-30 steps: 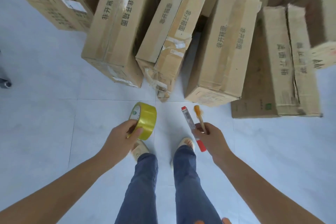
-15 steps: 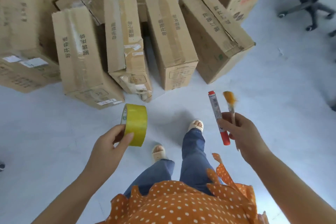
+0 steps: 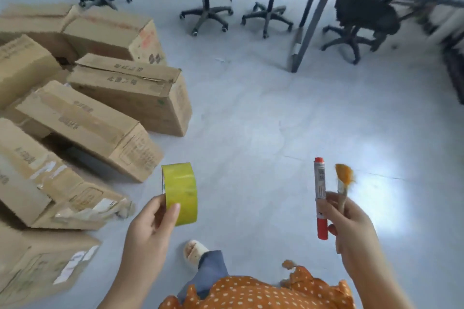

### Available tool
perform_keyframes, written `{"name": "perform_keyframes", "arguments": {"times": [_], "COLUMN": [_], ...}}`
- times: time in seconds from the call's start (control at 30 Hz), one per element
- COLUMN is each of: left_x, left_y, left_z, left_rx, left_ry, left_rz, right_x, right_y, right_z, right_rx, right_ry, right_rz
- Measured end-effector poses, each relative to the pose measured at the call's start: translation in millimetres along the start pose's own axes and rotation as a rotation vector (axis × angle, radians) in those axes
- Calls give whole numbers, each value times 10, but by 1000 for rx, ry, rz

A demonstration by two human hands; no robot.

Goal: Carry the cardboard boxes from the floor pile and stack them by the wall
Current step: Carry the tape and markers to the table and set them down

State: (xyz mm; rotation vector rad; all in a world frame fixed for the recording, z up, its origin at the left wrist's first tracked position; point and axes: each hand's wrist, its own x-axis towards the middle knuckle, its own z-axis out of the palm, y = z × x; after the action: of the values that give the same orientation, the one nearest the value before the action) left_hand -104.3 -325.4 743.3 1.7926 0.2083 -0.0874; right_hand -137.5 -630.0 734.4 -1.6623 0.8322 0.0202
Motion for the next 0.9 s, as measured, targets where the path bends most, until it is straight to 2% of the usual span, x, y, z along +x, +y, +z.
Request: {"name": "perform_keyframes", "arguments": {"times": [0.4,0.63,0.9], "left_x": [-1071,-1146,-544], "left_y": [272,583,833], "left_z": [2784,3847,5088], "left_rx": [58,85,85], "left_ry": [-406,-595,-604], "left_rz": [61,91,98], "right_x": [-353,-193,858], "right_y": [1051,1271,1102], "right_z": [-2795,-3583,-4256], "right_rx": [321,439,460], "right_ry": [348,465,521], "right_rz": [145,165,172]}}
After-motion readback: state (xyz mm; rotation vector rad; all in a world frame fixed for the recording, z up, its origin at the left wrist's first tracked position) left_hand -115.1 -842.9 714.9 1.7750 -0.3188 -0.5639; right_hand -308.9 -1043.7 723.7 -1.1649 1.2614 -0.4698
